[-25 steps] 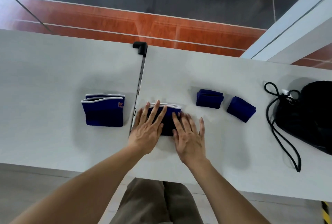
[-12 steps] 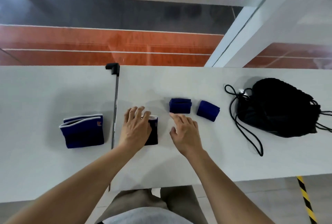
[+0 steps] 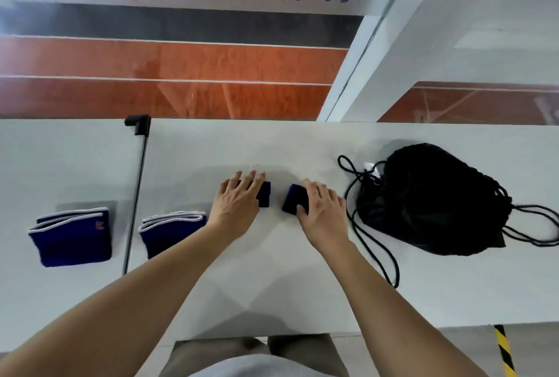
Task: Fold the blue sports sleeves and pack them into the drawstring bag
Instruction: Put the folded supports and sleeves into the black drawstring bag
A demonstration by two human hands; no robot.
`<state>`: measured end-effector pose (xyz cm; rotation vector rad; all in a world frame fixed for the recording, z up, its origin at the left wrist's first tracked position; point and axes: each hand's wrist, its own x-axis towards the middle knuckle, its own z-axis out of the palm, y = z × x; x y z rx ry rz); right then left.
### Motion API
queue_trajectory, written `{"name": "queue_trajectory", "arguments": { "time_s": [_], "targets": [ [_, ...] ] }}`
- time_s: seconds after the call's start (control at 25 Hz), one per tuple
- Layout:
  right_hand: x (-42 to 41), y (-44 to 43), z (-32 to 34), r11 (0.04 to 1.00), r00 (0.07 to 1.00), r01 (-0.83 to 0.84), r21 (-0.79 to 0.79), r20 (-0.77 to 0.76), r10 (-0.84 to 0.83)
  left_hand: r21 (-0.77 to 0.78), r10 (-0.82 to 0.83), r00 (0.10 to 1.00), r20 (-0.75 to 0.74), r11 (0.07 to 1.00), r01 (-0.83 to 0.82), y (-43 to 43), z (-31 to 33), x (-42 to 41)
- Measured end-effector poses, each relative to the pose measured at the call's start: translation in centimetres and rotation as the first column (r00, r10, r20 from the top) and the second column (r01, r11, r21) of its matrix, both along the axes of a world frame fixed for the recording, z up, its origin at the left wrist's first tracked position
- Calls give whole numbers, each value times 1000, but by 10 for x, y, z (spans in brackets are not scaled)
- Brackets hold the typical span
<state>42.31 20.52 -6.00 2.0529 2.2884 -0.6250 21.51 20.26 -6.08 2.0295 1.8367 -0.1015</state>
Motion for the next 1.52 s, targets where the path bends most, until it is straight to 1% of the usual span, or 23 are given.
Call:
{"name": "queue_trajectory", "arguments": {
  "time_s": [0.12, 0.2, 0.32, 0.44, 0.52, 0.56, 0.64, 0.68, 0.8, 0.92, 1.0, 1.08, 1.16, 1.2, 1.32, 1.36, 1.4, 1.44, 1.52],
  "targets": [
    [13, 12, -15, 991, 992, -77, -106, 87, 87, -68, 64, 997, -33, 996, -66, -11, -13, 14],
    [17, 14, -17, 986, 990, -112, -123, 69, 121, -67, 137, 990, -27, 988, -139, -23, -15, 20],
    [17, 15, -13, 984, 996, -84, -155, 1, 85, -74, 232, 973, 2, 970, -231, -33, -10, 25],
    [19, 8, -6, 988, 999, -42, -147, 17, 45, -97, 268, 963, -36, 958, -271, -41, -6, 27],
    [24, -2, -1, 989, 999, -39, -140, 9, 41, -108, 307, 952, 16, 947, -304, -43, -6, 29],
    [28, -9, 0, 992, 999, -34, -119, -30, 31, -110, 313, 949, 44, 945, -307, -44, -6, 30],
    [43, -21, 9, 998, 989, 13, -66, -144, -23, -132, 329, 939, 101, 940, -315, -46, -6, 35],
    [52, -24, 14, 997, 978, 55, -52, -201, -64, -157, 363, 924, 122, 926, -343, -46, -7, 35],
    [92, -25, 31, 982, 925, 191, -6, -334, -182, -210, 408, 908, 91, 900, -383, -40, -5, 45],
    [152, -21, 46, 939, 880, 338, 67, -375, -291, -268, 475, 870, 132, 862, -430, -28, 12, 77],
    [197, -15, 49, 893, 851, 439, 99, -365, -378, -246, 515, 824, 237, 852, -462, -12, 26, 108],
    [237, -6, 46, 861, 831, 495, 114, -350, -432, -207, 514, 762, 394, 857, -471, 5, 41, 144],
    [264, 6, 41, 868, 840, 482, 120, -347, -418, -196, 483, 686, 544, 868, -456, 21, 57, 188],
    [274, 11, 37, 869, 834, 476, 131, -380, -400, -172, 450, 662, 599, 880, -443, 28, 65, 215],
    [295, 27, 34, 829, 751, 546, 123, -510, -419, -79, 337, 602, 724, 907, -413, 47, 91, 286],
    [301, 30, 33, 822, 732, 561, 94, -521, -440, -75, 325, 571, 754, 906, -417, 54, 97, 304],
    [308, 32, 29, 829, 732, 556, 61, -509, -453, -74, 318, 557, 767, 907, -415, 62, 100, 321],
    [313, 32, 24, 850, 756, 525, 40, -481, -444, -68, 298, 569, 766, 918, -390, 70, 102, 335],
    [318, 30, 16, 916, 832, 402, -3, -415, -367, -95, 242, 650, 720, 963, -254, 86, 95, 360]
  ]
}}
